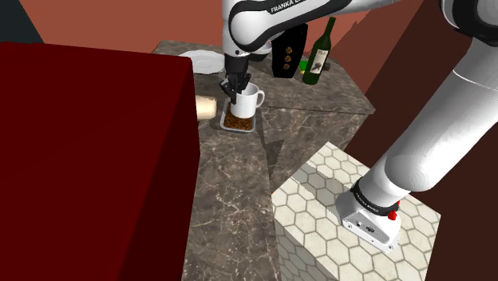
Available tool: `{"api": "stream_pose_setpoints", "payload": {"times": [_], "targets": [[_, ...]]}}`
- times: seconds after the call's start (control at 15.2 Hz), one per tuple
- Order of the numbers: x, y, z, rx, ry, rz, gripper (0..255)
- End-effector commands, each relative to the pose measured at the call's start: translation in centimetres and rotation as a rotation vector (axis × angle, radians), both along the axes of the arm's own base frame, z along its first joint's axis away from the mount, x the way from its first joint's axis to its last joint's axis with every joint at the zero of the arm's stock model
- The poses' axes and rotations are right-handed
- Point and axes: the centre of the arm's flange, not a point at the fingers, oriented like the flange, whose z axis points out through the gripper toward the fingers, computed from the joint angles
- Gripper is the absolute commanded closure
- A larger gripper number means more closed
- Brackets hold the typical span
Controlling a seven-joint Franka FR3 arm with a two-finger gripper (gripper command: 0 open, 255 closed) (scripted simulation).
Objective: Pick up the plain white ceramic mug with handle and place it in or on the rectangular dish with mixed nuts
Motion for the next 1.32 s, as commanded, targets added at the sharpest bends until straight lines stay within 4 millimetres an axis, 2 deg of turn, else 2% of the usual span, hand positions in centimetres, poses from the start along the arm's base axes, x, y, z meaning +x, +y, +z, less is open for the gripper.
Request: {"api": "stream_pose_setpoints", "payload": {"times": [0.0, 0.13, 0.2, 0.53, 0.79, 1.25], "targets": [[0.0, 0.0, 0.0, 0.000, -0.001, 0.000, 255], [0.0, 0.0, 0.0, 0.000, -0.001, 0.000, 255], [0.0, 0.0, 0.0, 0.000, -0.001, 0.000, 0], [0.0, 0.0, 0.0, 0.000, -0.001, 0.000, 0], [0.3, 0.0, 5.0, 0.000, -0.001, 0.000, 0], [0.3, 0.0, 5.0, 0.000, -0.001, 0.000, 0]]}}
